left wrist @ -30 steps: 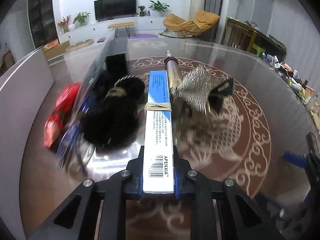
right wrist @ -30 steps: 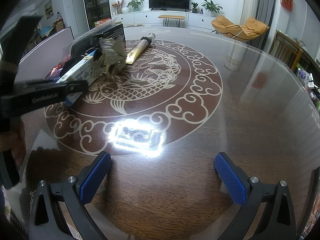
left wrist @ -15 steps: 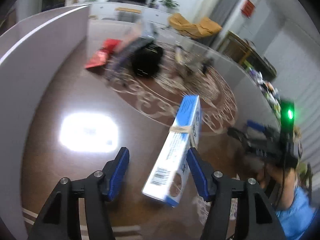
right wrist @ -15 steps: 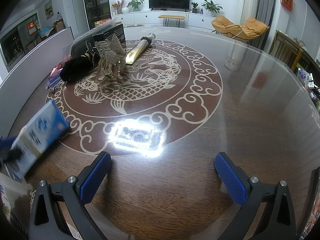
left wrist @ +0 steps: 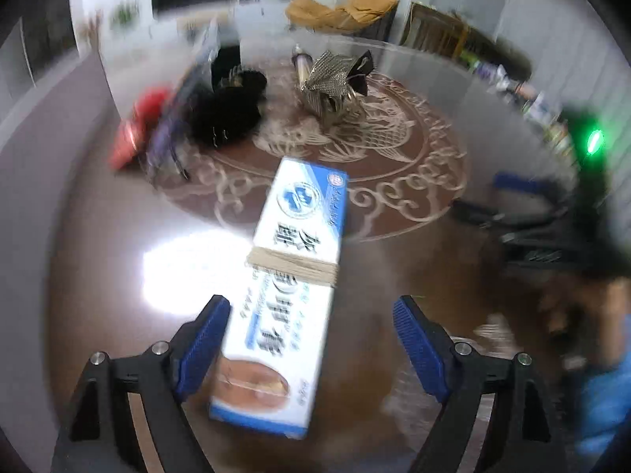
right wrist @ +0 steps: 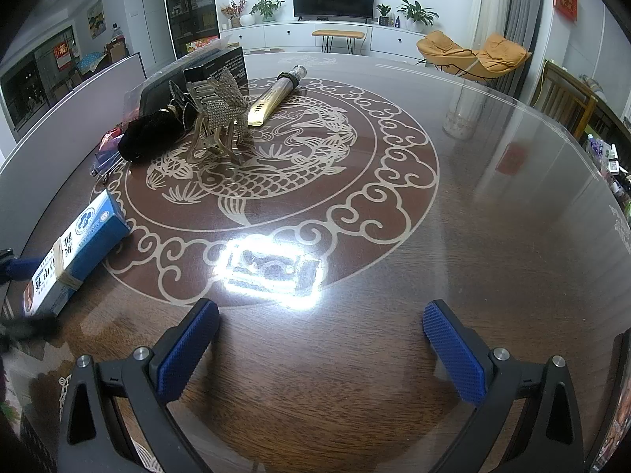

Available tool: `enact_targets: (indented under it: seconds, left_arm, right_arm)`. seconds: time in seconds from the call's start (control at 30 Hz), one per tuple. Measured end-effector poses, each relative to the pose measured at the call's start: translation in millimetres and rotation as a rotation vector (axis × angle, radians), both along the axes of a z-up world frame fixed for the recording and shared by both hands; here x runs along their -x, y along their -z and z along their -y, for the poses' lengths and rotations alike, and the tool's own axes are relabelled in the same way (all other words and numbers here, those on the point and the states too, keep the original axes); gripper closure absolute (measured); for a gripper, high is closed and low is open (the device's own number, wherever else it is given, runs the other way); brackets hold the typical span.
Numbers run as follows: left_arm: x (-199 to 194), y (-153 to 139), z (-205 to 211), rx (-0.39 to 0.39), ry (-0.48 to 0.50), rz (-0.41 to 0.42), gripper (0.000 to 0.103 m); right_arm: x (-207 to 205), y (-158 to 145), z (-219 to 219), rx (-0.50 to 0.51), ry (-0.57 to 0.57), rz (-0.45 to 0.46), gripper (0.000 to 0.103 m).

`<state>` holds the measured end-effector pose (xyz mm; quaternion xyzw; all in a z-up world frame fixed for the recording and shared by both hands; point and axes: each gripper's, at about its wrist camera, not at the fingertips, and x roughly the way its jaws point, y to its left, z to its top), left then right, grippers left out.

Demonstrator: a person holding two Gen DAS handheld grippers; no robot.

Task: Organize objects
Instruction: 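Lift the nail cream box and hold it above the table with the left tool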

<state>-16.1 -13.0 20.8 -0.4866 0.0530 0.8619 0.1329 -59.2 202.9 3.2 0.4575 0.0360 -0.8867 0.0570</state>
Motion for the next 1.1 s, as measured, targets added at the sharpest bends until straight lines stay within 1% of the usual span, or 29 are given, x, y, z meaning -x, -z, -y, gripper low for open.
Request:
enact_targets:
  seconds: [0.03, 0.13, 0.17, 0.23, 0.33, 0.47, 0.53, 1.1]
  left_arm:
    - [1.6, 4.0, -4.6, 0.073, -0.038, -0.026, 0.016]
    - [4.6, 6.8, 3.8, 0.023, -0.115, -0.055, 0.015]
    - [5.2, 7.6, 6.5, 0.027, -0.134, -0.069, 0.014]
    - [8.2, 9.8, 9.3, 0.028, -0.155, -0.09, 0.005]
    - [18.5, 9.0, 15.9, 0.029, -0.187, -0.085, 0.001]
    - [38.4, 11.1, 28.2, 0.023, -0.279, -0.074, 0.0]
    - [42.9, 12.1, 28.6, 0.025, -0.29, -0.074, 0.0]
    - [42.3, 12.2, 29.0, 0.025, -0.29, -0.075, 0.0]
  right_arm:
    - [0.0, -0.1, 0.0, 0.0, 0.0, 0.0, 0.0]
    - [0.0, 0.0, 0.0, 0.0, 0.0, 0.0, 0.0]
    - [0.0, -0.2, -0.1, 0.0, 0.0, 0.0, 0.0]
    - [0.0, 0.0, 0.0, 0.0, 0.0, 0.0, 0.0]
    - [0.0, -0.2, 0.0, 0.0, 0.0, 0.0, 0.0]
    - [0.0, -0.1, 0.0, 0.0, 0.0, 0.0, 0.0]
    - [0.0, -0.1, 0.0, 0.0, 0.001, 0.0, 0.0]
    - [0.1, -0.1, 0.0, 0.0, 0.001, 0.0, 0.0]
